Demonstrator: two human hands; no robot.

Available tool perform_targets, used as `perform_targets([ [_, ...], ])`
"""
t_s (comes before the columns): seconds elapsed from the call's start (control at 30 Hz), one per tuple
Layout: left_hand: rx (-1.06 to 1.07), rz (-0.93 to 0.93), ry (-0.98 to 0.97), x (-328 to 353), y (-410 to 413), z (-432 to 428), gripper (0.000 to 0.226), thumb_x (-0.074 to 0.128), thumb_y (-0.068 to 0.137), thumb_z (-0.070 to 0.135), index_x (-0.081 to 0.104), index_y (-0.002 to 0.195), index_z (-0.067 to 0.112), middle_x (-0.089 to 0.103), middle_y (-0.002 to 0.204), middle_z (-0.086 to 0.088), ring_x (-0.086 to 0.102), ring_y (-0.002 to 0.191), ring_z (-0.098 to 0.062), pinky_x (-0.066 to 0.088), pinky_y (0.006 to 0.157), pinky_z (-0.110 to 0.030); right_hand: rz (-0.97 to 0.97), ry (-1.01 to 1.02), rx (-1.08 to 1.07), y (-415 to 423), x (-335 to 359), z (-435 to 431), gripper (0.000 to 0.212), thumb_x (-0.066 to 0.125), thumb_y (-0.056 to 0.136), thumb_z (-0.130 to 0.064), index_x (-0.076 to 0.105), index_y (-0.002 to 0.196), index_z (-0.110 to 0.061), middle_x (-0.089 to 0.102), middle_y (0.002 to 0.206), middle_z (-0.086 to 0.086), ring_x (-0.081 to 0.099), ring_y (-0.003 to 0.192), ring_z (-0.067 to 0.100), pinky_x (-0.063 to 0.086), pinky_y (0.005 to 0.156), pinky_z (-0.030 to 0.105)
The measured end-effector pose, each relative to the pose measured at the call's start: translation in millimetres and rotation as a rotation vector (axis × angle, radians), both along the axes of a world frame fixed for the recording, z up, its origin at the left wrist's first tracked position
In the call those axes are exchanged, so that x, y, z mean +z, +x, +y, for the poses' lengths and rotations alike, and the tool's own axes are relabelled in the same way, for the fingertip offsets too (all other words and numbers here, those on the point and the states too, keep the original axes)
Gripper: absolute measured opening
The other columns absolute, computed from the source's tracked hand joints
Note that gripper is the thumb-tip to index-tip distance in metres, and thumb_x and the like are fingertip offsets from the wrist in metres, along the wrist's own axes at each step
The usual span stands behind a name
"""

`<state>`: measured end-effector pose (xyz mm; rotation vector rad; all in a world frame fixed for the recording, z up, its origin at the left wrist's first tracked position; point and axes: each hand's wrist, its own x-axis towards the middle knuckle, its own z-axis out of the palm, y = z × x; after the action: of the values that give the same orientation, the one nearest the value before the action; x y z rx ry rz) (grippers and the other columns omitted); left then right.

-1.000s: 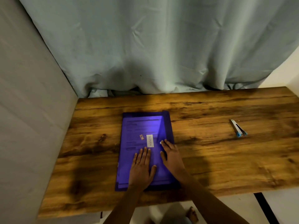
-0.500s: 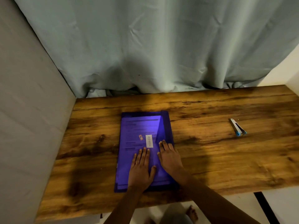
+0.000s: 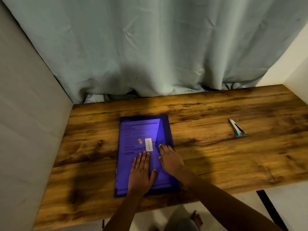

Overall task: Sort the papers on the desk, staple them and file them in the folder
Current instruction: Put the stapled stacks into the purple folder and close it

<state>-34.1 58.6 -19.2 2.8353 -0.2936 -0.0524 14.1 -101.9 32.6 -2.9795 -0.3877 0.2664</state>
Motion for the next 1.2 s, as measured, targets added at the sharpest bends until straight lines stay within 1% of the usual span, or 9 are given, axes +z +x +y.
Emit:
perform_targets([
  [0.1,0.004,0.012,0.012,1,0,-2,0.073,0.028,0.092,0.06,0.033,0.146,0.011,0.037,0.15,-0.009,0.03,0.141,-0.024,0.009,0.115,-0.037,0.013,0.126,0.02,-16,-11,-11,0.065,0.035,0.1,-0.034,0.0,0.152,-0.014,0.003,0.16,0.004,0.008,0.147,0.019,0.004,0.117,0.03],
  [0.17,0.013,0.013,0.007,2,0,-6,0.074,0.027,0.092,0.062,0.031,0.146,0.012,0.037,0.15,-0.01,0.031,0.14,-0.024,0.008,0.115,-0.037,-0.004,0.195,0.001,-27,-16,-18,0.067,0.035,0.099,-0.035,-0.002,0.151,-0.014,-0.001,0.16,0.003,0.0,0.147,0.016,-0.008,0.112,0.024],
  [0.3,0.027,0.047,-0.006,6,4,-24,0.076,0.024,0.092,0.063,0.033,0.145,0.01,0.038,0.149,-0.012,0.033,0.139,-0.027,0.005,0.116,-0.036,0.021,0.258,-0.057,-38,-19,-35,0.069,0.036,0.099,-0.039,0.0,0.151,-0.014,-0.004,0.159,0.003,-0.007,0.146,0.015,-0.014,0.109,0.02],
  [0.53,0.012,0.07,-0.022,13,28,-79,0.081,0.013,0.093,0.066,0.038,0.143,0.006,0.042,0.146,-0.015,0.037,0.137,-0.031,0.002,0.115,-0.034,0.03,0.369,-0.172,-24,-12,-103,0.066,0.039,0.097,-0.045,0.015,0.151,-0.015,0.005,0.159,0.001,0.0,0.147,0.016,-0.002,0.113,0.023],
  [0.63,0.007,0.072,-0.01,13,40,-101,0.084,0.013,0.092,0.067,0.036,0.144,0.006,0.04,0.148,-0.014,0.034,0.138,-0.03,-0.001,0.114,-0.033,-0.022,0.402,-0.297,-4,-5,-146,0.063,0.041,0.097,-0.037,0.021,0.15,-0.012,0.01,0.159,0.006,0.006,0.147,0.022,0.007,0.117,0.028],
  [0.77,0.013,0.063,-0.02,14,55,-126,0.09,0.006,0.089,0.072,0.029,0.147,0.007,0.032,0.152,-0.013,0.021,0.142,-0.027,-0.009,0.114,-0.031,-0.071,0.375,-0.513,27,4,-211,0.069,0.05,0.093,-0.026,0.016,0.15,-0.008,0.016,0.155,0.017,0.019,0.143,0.031,0.025,0.116,0.041],
  [0.87,0.022,0.04,-0.038,12,64,-139,0.092,0.004,0.087,0.074,0.023,0.149,0.009,0.026,0.155,-0.011,0.014,0.143,-0.026,-0.012,0.114,-0.029,-0.063,0.335,-0.645,48,5,-257,0.069,0.051,0.091,-0.019,0.017,0.148,-0.001,0.016,0.153,0.026,0.015,0.142,0.038,0.02,0.117,0.042],
  [1.07,0.032,0.03,-0.021,9,79,-155,0.092,0.004,0.085,0.076,0.016,0.151,0.012,0.019,0.157,-0.008,0.009,0.145,-0.023,-0.013,0.114,-0.029,-0.032,0.273,-0.749,72,1,-314,0.059,0.051,0.093,-0.019,0.029,0.145,-0.005,0.033,0.146,0.021,0.032,0.127,0.041,0.031,0.104,0.048],
  [1.2,0.025,0.088,-0.013,11,82,-158,0.088,0.01,0.088,0.073,0.024,0.15,0.011,0.025,0.155,-0.01,0.017,0.144,-0.025,-0.01,0.115,-0.029,-0.039,0.249,-0.751,77,-5,-318,0.057,0.052,0.093,-0.024,0.032,0.144,-0.007,0.043,0.138,0.02,0.039,0.119,0.038,0.038,0.098,0.046],
])
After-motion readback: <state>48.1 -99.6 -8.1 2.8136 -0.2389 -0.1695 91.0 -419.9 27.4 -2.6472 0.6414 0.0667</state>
